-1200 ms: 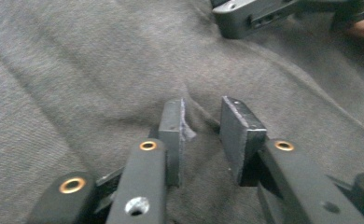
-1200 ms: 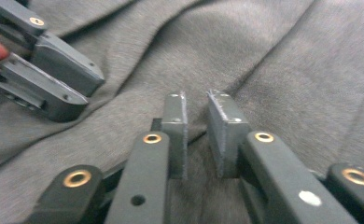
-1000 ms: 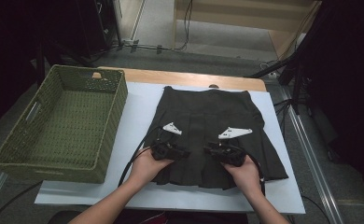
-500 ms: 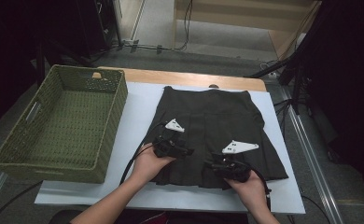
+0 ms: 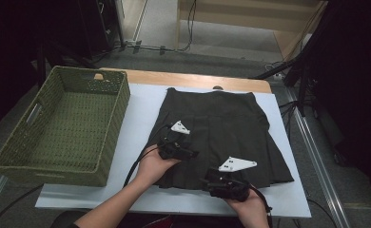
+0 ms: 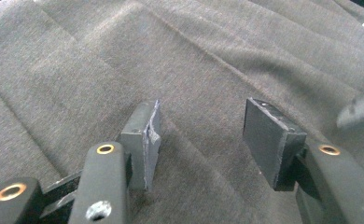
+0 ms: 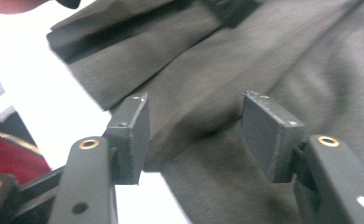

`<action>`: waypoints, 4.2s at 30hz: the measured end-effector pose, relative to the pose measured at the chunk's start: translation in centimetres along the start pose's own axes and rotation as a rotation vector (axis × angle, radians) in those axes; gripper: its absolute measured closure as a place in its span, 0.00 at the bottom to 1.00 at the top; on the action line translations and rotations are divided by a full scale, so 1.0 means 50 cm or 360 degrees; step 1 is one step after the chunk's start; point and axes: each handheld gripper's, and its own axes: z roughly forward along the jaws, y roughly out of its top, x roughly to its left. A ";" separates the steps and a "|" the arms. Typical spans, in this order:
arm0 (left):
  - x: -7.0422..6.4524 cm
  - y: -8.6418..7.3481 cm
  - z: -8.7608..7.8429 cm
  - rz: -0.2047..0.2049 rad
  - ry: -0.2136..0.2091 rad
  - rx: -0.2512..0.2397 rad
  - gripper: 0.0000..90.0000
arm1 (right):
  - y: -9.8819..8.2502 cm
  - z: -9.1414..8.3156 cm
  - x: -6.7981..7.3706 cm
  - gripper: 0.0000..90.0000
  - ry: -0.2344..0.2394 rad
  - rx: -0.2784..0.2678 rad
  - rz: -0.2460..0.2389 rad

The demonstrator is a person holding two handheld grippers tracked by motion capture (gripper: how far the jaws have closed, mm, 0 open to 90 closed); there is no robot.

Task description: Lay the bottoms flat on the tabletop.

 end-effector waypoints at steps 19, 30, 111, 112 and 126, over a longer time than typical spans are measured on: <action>-0.022 0.019 0.011 0.0070 -0.0034 -0.0018 0.52 | -0.006 -0.047 0.018 0.92 0.0131 -0.0043 0.0084; -0.008 0.020 0.000 0.0041 -0.0030 0.0000 0.52 | -0.027 -0.080 -0.021 0.66 0.0035 -0.0095 0.0028; 0.055 -0.032 -0.090 -0.0004 0.0003 -0.0060 0.23 | -0.164 -0.286 -0.301 0.82 -0.0670 -0.0136 0.0564; 0.055 -0.033 -0.091 0.0001 0.0005 -0.0062 0.23 | -0.167 -0.286 -0.305 0.82 -0.0709 -0.0119 0.0560; 0.056 -0.033 -0.086 -0.0001 0.0016 -0.0051 0.23 | -0.132 -0.236 -0.286 0.66 -0.0587 -0.0159 0.0444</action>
